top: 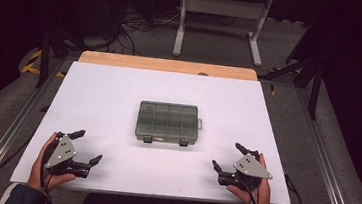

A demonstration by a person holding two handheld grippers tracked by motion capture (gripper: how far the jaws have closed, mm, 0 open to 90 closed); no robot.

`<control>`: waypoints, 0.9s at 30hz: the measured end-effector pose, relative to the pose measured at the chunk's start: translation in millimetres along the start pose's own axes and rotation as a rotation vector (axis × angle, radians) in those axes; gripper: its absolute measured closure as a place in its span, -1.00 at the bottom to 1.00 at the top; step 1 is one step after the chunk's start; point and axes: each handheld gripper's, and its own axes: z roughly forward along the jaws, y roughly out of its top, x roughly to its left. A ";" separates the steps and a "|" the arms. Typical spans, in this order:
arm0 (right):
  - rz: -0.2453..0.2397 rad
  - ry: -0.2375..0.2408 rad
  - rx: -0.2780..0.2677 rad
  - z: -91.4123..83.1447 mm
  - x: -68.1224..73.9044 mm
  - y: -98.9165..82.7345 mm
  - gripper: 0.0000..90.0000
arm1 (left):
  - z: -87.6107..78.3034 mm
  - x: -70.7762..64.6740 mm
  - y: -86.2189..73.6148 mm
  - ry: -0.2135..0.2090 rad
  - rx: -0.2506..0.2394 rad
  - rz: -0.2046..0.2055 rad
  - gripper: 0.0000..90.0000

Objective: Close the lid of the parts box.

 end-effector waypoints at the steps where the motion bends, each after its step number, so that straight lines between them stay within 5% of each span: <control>1: 0.002 0.001 -0.004 -0.1 0.3 0.1 -0.81 | 0.0 0.1 0.2 -0.004 -0.003 -0.003 -0.88; 27: -0.010 -0.012 -0.026 -0.3 3.5 4.3 -0.81 | 1.9 -3.6 -0.7 -0.032 0.009 0.020 -0.89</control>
